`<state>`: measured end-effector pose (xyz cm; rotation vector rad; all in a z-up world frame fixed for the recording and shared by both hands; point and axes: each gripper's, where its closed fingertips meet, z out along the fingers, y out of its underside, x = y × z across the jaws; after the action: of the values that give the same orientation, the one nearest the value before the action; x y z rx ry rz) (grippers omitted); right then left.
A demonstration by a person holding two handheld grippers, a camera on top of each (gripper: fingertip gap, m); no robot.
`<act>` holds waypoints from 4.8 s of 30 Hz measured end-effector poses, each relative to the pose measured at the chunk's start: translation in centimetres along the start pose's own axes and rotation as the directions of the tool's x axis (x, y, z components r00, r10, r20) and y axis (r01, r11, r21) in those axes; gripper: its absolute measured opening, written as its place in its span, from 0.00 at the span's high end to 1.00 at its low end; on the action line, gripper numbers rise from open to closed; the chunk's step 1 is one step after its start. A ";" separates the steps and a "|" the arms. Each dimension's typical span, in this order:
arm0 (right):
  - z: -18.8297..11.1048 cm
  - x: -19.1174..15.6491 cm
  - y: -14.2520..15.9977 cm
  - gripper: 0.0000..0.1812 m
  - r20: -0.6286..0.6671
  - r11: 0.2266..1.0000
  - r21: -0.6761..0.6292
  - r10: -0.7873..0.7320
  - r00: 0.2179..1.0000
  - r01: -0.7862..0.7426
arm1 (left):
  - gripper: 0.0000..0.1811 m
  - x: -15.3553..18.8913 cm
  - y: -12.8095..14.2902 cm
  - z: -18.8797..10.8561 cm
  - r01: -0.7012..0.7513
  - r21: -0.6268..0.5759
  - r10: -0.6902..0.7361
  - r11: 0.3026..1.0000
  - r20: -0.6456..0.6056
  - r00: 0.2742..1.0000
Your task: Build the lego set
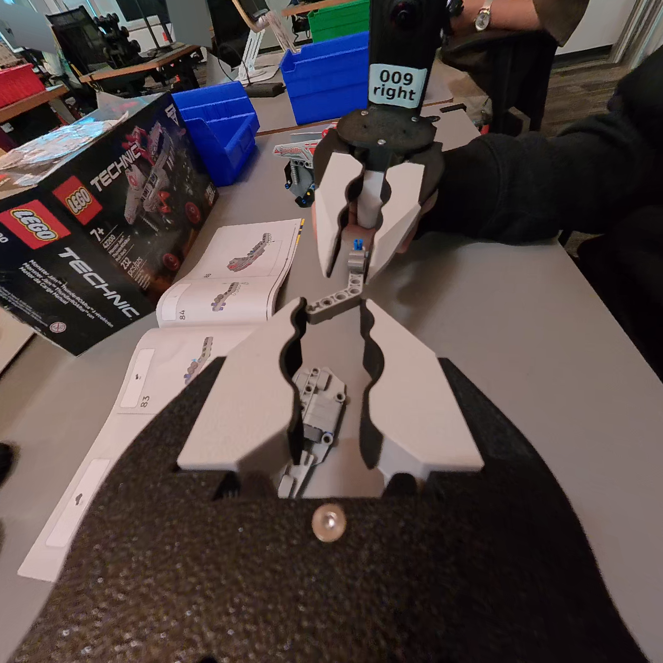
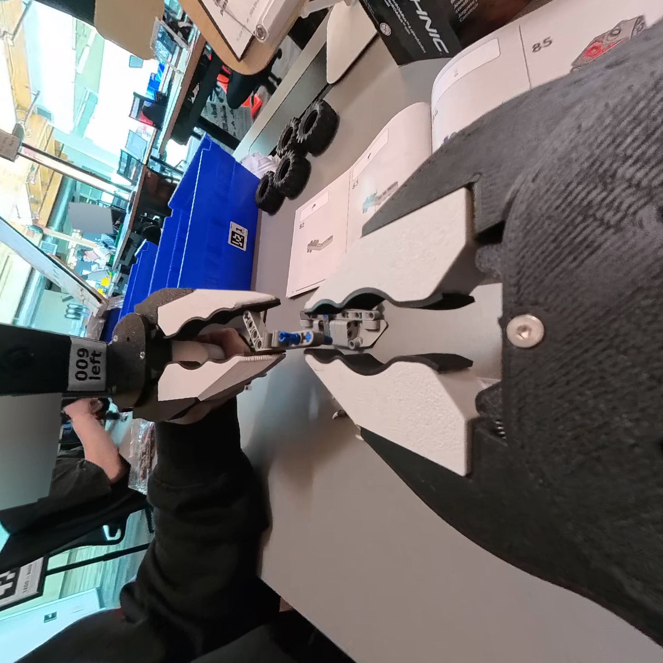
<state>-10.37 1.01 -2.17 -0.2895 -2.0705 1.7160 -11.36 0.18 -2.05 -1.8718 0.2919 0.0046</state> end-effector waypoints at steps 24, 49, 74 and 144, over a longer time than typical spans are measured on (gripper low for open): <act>-0.2 -0.7 -1.1 0.97 0.062 0.997 0.053 0.044 0.997 -0.047 | 0.84 0.2 -0.9 -0.2 0.032 0.074 -0.030 0.997 -0.024 0.999; 1.1 -0.5 0.7 0.98 -0.010 0.990 -0.123 -0.066 0.998 0.064 | 0.88 1.7 -0.3 0.3 -0.229 -0.216 0.233 0.949 -0.004 0.972; 0.3 -0.5 -2.3 0.95 0.062 0.979 0.103 0.168 0.984 -0.173 | 0.97 1.0 -1.0 -1.3 0.249 -0.050 -0.254 0.967 -0.127 0.959; -3.1 1.6 -4.6 0.99 0.022 0.914 0.259 0.317 0.948 -0.311 | 0.97 -3.3 -5.9 -5.7 0.138 0.350 -0.191 0.926 0.121 0.974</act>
<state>-9.90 3.42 3.01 -0.5800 -1.8297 2.1377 -14.13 -2.81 5.79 -1.5354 0.0234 -0.0158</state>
